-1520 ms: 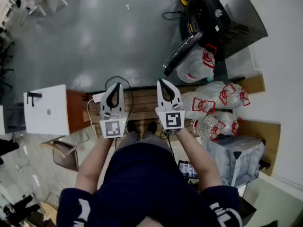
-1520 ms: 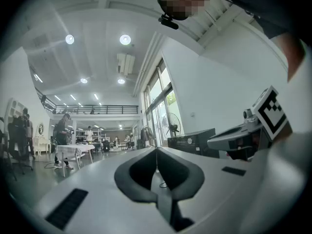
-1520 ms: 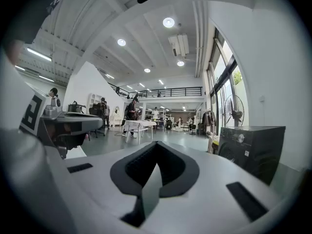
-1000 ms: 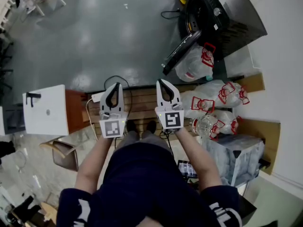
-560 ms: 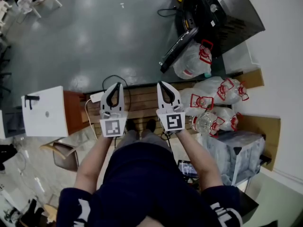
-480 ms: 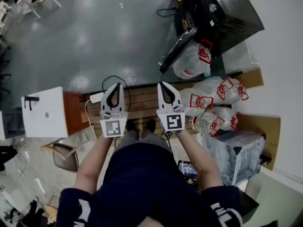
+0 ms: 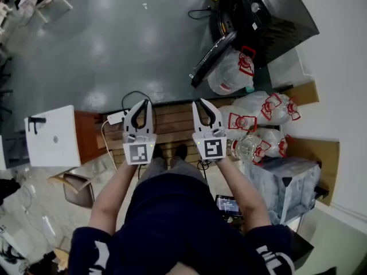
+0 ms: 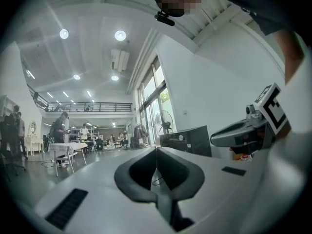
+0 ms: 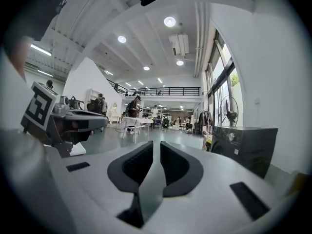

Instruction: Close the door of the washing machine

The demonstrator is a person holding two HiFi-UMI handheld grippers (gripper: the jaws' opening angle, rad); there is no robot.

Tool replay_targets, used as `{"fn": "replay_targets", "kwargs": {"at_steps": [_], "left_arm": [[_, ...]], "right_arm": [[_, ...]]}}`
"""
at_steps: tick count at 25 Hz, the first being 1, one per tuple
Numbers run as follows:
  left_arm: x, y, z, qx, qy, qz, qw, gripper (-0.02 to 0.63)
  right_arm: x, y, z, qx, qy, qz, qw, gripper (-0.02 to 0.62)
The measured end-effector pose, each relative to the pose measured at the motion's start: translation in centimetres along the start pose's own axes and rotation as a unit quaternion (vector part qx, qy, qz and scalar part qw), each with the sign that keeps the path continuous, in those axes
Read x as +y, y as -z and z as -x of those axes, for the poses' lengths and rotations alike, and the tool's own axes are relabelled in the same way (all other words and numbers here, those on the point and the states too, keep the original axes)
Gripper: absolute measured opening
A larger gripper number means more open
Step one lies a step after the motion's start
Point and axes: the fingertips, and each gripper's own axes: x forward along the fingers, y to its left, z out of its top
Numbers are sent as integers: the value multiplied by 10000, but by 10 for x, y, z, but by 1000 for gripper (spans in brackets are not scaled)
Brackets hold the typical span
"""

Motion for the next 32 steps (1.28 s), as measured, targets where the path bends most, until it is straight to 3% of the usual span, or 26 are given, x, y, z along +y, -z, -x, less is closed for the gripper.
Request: {"fn": "replay_targets", "kwargs": {"at_steps": [15, 26, 32], "left_arm": [[-49, 11, -37, 133, 103, -253, 9995, 26], [-63, 17, -61, 39, 240, -356, 9991, 26], [-84, 35, -85, 219, 696, -399, 9965, 26]], "right_arm": [[-69, 20, 55, 94, -108, -78, 9999, 63], [-84, 29, 58, 201, -33, -60, 9998, 63], [-97, 36, 56, 291, 5, -88, 9995, 63]]}}
